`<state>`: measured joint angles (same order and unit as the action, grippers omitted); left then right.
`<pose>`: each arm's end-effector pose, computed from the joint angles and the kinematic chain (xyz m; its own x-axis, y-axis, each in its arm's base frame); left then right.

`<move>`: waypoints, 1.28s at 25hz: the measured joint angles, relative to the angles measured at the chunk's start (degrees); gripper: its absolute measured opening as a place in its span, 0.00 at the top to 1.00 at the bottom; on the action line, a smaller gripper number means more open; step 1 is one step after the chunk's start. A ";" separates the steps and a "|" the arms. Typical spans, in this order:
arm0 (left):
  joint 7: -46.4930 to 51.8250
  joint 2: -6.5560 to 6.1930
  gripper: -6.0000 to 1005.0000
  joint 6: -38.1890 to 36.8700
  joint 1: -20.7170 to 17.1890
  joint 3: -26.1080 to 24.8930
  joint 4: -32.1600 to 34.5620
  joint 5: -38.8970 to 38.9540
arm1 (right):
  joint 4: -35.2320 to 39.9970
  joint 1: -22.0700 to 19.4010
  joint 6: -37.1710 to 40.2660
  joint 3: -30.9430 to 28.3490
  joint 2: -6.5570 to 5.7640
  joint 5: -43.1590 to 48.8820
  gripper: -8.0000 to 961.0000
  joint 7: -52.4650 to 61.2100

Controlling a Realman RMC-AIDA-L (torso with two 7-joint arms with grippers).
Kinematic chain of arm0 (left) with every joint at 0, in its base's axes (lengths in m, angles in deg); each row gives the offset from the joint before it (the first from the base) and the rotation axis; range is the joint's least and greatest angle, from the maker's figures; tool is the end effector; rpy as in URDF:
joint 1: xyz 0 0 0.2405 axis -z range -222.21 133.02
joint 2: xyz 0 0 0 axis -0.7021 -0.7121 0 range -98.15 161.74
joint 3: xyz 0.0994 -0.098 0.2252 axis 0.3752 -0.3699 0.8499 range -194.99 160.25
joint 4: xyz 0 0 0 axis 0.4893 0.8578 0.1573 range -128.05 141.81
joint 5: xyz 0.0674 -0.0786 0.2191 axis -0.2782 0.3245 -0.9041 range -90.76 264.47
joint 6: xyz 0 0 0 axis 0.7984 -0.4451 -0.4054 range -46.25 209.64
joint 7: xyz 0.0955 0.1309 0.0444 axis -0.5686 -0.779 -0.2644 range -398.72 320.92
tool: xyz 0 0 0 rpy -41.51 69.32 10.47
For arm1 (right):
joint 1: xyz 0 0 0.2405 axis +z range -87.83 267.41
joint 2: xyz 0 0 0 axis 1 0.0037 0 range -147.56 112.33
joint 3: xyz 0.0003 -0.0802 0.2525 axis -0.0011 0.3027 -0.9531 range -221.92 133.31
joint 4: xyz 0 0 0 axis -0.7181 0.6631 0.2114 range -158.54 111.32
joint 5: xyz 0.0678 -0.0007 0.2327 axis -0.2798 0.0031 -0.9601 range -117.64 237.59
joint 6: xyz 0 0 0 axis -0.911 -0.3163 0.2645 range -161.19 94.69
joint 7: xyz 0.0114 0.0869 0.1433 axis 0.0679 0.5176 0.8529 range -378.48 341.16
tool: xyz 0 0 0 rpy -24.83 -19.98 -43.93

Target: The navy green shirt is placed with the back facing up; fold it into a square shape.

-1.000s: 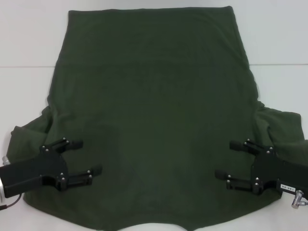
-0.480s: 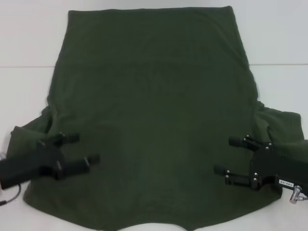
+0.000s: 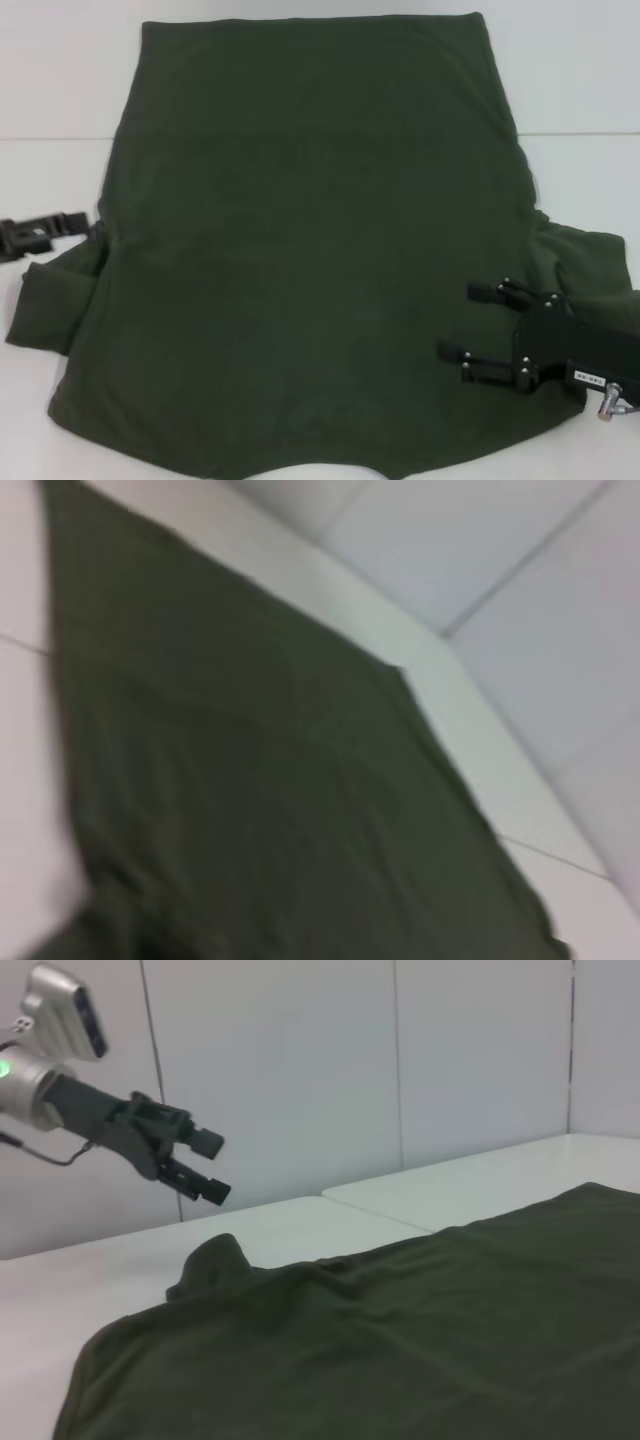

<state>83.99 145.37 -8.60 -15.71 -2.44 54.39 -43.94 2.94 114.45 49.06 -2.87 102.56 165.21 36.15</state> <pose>-0.3598 0.3695 0.0988 0.2102 0.7356 0.6440 0.9685 -0.2464 -0.0347 0.3161 0.3354 -0.0621 0.8203 -0.1765 -0.5439 -0.3943 -0.8635 -0.3145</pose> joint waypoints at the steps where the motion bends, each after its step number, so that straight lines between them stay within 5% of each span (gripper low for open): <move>1: 0.79 -0.50 0.09 0.23 0.65 -0.55 0.36 -1.49 | -0.18 0.10 0.15 0.02 0.03 0.06 0.04 0.00; 8: 0.63 -3.18 0.09 3.86 5.52 -1.36 0.62 -16.46 | -0.71 0.30 0.32 0.07 0.03 0.22 0.04 1.07; 32: -3.23 -1.51 0.10 13.67 4.89 4.32 -4.76 -17.53 | -0.72 0.28 0.57 0.63 -0.03 0.29 0.04 1.53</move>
<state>80.76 143.87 5.07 -10.82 1.88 49.63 -61.47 2.22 114.73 49.63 -2.25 102.52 165.50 37.68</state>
